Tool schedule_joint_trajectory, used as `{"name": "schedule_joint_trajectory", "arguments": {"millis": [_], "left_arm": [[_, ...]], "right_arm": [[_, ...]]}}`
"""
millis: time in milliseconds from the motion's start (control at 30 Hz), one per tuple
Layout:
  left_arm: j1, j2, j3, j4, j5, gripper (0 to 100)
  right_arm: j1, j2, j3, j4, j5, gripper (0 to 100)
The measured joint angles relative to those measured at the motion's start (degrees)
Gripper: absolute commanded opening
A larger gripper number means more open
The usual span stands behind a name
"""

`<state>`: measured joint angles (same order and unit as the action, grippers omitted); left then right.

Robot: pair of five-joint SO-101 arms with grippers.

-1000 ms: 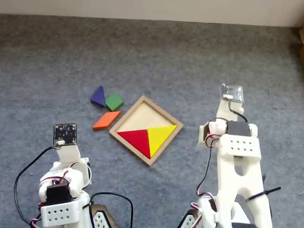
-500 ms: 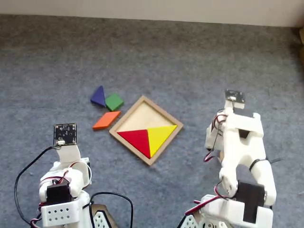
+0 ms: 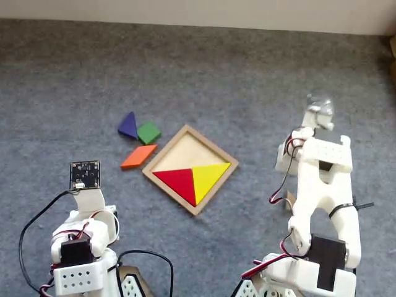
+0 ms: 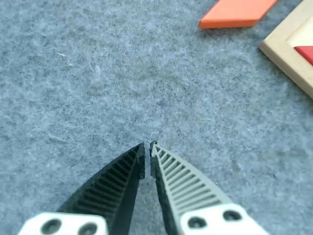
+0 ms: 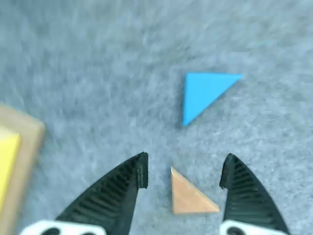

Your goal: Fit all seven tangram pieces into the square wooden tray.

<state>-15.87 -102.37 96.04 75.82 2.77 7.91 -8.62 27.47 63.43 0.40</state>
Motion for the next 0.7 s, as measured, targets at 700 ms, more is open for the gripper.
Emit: {"name": "schedule_joint_trajectory", "arguments": {"millis": [700], "left_arm": [[0.0, 0.0, 0.0, 0.0, 0.0, 4]], "right_arm": [[3.08, 19.52, -12.66, -1.23, -20.75, 24.5]]}}
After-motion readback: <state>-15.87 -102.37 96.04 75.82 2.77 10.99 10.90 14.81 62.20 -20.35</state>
